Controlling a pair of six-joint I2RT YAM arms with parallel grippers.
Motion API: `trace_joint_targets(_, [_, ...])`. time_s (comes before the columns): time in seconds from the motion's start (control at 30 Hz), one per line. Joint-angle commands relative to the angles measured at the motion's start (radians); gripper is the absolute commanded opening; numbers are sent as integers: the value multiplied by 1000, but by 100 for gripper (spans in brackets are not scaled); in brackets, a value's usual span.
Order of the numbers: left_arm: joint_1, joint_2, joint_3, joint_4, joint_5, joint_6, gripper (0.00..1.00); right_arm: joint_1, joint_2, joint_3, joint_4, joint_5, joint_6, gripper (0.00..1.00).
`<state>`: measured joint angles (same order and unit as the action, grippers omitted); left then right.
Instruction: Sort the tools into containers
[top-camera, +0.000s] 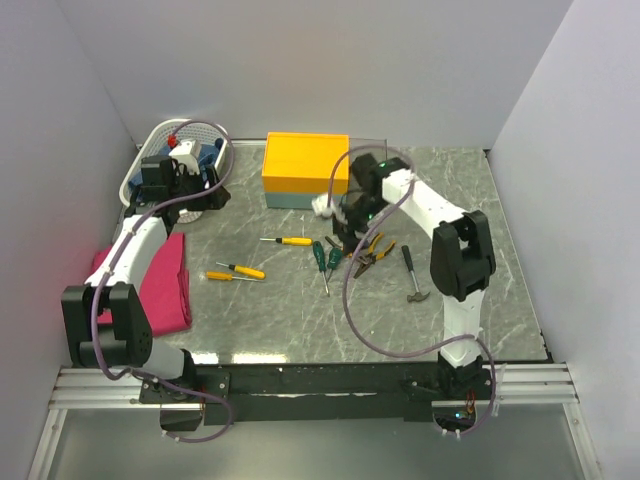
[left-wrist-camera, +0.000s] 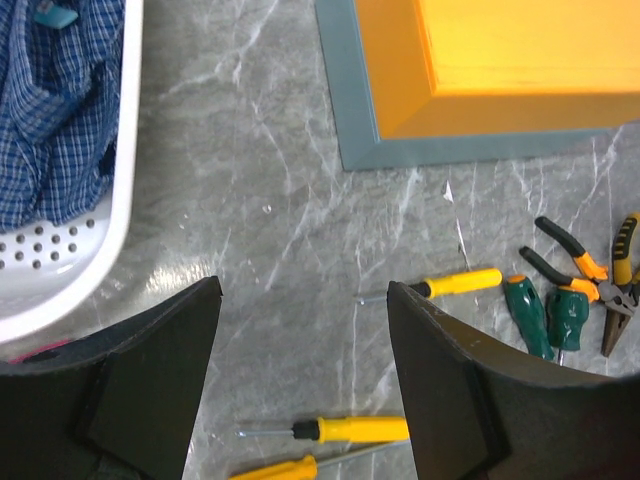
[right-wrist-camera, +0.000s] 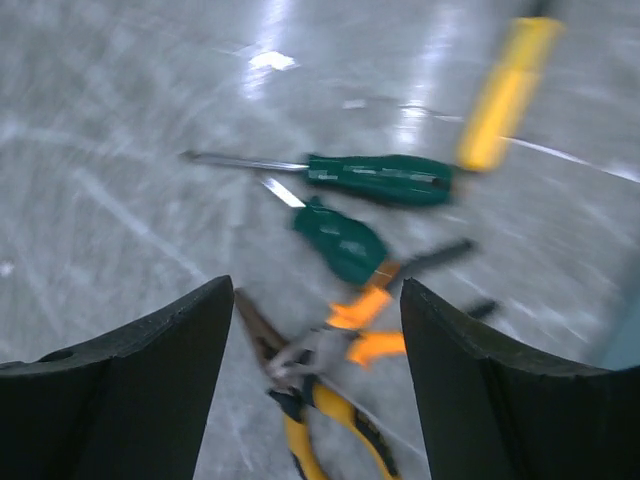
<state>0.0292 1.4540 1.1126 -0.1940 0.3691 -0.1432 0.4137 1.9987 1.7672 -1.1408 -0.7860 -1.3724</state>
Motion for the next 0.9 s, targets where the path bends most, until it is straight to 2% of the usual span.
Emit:
trace_joint_targets(0.0, [-2,-61,-31,-8,21,7,73,65,-46,-100,-100,65,-321,75])
trace_joint_targets(0.27, [-3,-112,-72,-25,14,13,73,145,6,-123,-5,171,-398,74])
trace_joint_targets(0.47, [-2,-170,-111,-30,11,5,74,151,83,-77,16,244,-381,66])
trace_joint_targets(0.63, [8,-211,-149,-25,11,1,74,151,101,-97,71,269,-369,65])
trace_joint_targets(0.7, [15,-219,-161,-22,17,-13,74,155,113,-97,81,281,-364,63])
trace_joint_targets(0.87, [20,-233,-165,-25,25,-19,73,163,127,-107,107,320,-356,50])
